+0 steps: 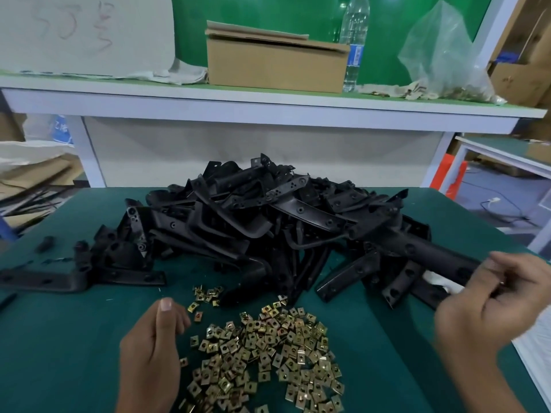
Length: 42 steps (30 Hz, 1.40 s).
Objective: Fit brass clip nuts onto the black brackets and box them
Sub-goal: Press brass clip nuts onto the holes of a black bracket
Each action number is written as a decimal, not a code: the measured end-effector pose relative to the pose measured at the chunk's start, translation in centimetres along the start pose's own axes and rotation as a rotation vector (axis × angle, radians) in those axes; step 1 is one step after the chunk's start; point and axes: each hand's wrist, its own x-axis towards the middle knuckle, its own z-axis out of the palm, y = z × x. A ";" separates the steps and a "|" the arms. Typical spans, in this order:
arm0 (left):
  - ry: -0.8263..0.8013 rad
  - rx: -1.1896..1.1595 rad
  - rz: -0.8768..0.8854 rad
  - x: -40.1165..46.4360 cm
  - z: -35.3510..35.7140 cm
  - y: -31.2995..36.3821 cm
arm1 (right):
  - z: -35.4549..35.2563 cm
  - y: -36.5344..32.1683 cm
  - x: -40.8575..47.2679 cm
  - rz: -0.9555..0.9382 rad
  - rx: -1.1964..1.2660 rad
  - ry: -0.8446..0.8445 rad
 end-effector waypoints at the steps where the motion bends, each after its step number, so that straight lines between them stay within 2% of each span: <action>1: -0.007 0.009 0.007 0.0 0.0 0.1 | 0.5 -0.6 -0.2 0.148 0.089 0.015; 3: -0.039 0.053 0.033 -0.1 -0.1 0.3 | 1.6 -2.3 -1.3 0.556 0.330 -0.056; 5: -0.089 0.113 0.097 -0.4 -0.1 0.9 | 2.3 -3.6 -3.3 0.974 0.526 -0.296; 6: -0.118 0.134 0.142 -0.6 -0.1 1.2 | 2.4 -4.1 -4.3 1.114 0.542 -0.440; 8: -0.189 0.174 0.253 -0.9 0.0 1.8 | 2.4 -5.0 -6.1 1.250 0.491 -0.648; 11: -0.316 0.209 0.391 -1.3 0.2 2.2 | 2.6 -6.3 -7.5 1.260 0.454 -0.806; 14: -0.357 0.133 0.395 -1.7 0.5 2.0 | 2.6 -7.6 -8.3 1.271 0.480 -0.972; 17: -0.203 0.031 0.354 -1.9 0.9 1.6 | 2.3 -8.5 -8.7 1.215 0.505 -1.206; 19: -0.074 -0.016 0.266 -1.4 1.1 1.5 | 2.1 -8.8 -8.8 1.206 0.538 -1.305; 22: 0.113 -0.025 0.160 -0.5 1.0 1.3 | 2.0 -8.5 -9.1 1.265 0.613 -1.310; 25: 0.092 -0.050 0.111 -0.4 0.7 0.9 | 1.7 -7.9 -9.1 1.268 0.697 -1.369; 28: -0.013 -0.041 0.066 -0.4 0.6 1.3 | 1.7 -7.6 -8.9 1.211 0.721 -1.476; 31: -0.118 -0.119 -0.007 -0.6 0.6 1.9 | 1.7 -7.3 -8.6 1.000 0.542 -1.488; 33: -0.178 -0.175 -0.049 -0.8 0.4 2.2 | 1.5 -6.6 -8.3 0.673 0.318 -1.461; 35: -0.213 -0.201 -0.075 -0.9 0.2 2.3 | 1.3 -5.7 -8.2 0.260 0.131 -1.581; 37: -0.250 -0.221 -0.078 -1.1 0.0 2.3 | 1.4 -5.2 -8.5 0.032 0.054 -1.719; 39: -0.275 -0.213 -0.067 -1.2 0.0 2.4 | 1.5 -5.0 -8.7 -0.008 0.018 -1.749; 42: -0.327 -0.187 -0.030 -1.4 0.1 2.7 | 1.4 -4.9 -8.8 -0.028 0.025 -1.693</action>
